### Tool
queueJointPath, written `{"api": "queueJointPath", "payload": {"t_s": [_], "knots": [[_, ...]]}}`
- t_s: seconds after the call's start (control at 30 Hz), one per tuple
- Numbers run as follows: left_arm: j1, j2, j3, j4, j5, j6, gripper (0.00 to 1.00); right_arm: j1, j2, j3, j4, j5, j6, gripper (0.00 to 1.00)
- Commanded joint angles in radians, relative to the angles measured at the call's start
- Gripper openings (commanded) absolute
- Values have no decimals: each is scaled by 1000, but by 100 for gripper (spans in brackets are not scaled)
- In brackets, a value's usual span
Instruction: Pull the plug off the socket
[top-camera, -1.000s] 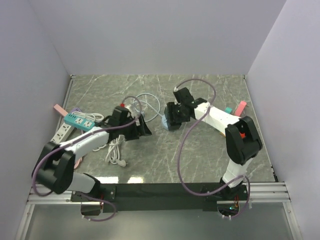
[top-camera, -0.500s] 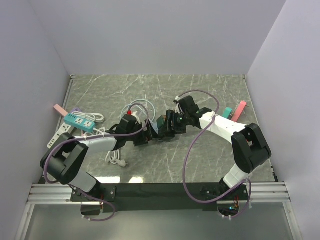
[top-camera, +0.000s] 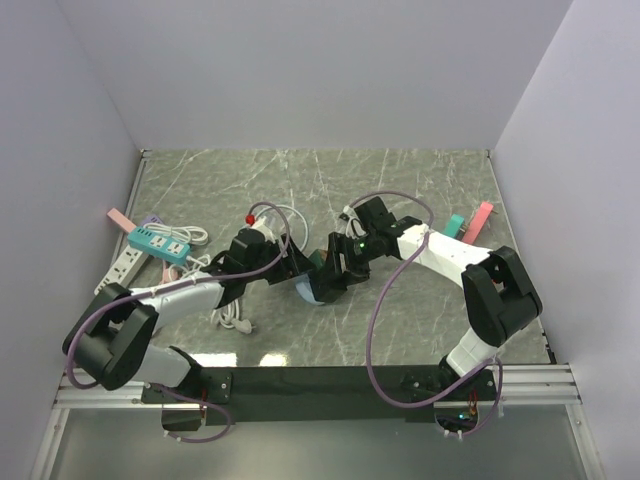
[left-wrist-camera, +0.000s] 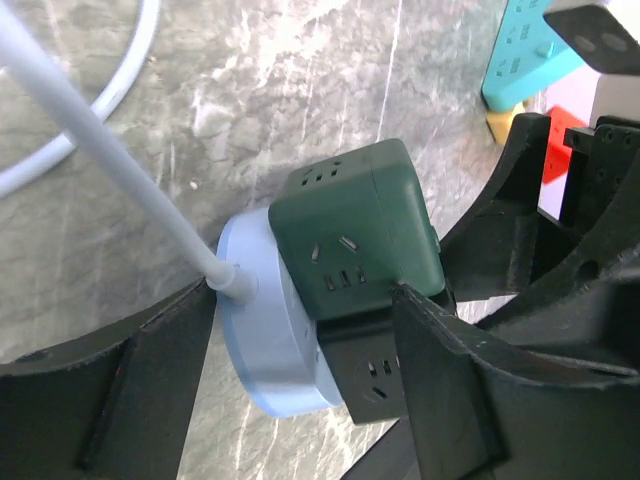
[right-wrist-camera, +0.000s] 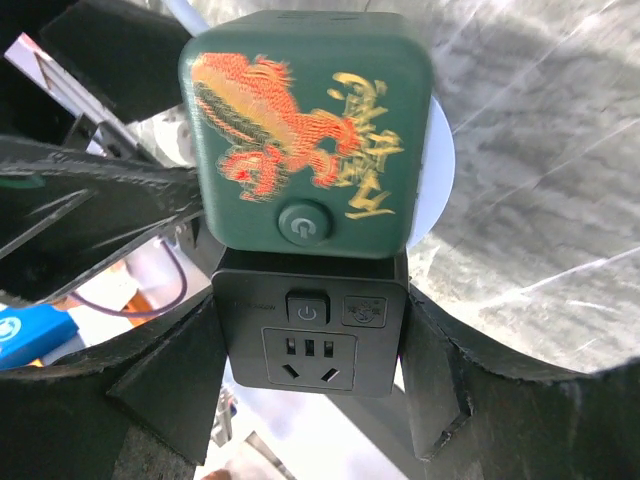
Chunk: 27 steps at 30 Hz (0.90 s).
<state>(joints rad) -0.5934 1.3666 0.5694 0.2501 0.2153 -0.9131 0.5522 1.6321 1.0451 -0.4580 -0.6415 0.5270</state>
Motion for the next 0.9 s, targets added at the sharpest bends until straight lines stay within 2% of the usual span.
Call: {"api": "queueJointPath", "payload": {"t_s": [0.0, 0.23, 0.33, 0.43, 0.47, 0.5, 0.53, 0.57, 0.87], "knots": [[-8, 29, 49, 35, 79, 45, 74, 5, -43, 35, 31, -116, 11, 0], [-39, -3, 15, 49, 119, 42, 72, 2, -46, 49, 90, -127, 77, 0], [-43, -6, -16, 83, 145, 19, 67, 2, -43, 50, 116, -152, 99, 0], [-55, 8, -13, 107, 162, 6, 49, 2, -41, 53, 128, -164, 113, 0], [-59, 14, -8, 109, 168, 3, 34, 3, -40, 55, 130, -164, 114, 0], [-60, 19, -3, 109, 173, 3, 26, 3, -40, 55, 131, -165, 119, 0], [-65, 28, 6, 109, 176, 0, 10, 0, -38, 55, 131, -162, 120, 0], [-66, 29, 7, 107, 173, -1, 2, 2, -37, 53, 136, -164, 122, 0], [-66, 14, 32, 6, 101, 43, 1, 2, -48, 55, 127, -130, 125, 0]]}}
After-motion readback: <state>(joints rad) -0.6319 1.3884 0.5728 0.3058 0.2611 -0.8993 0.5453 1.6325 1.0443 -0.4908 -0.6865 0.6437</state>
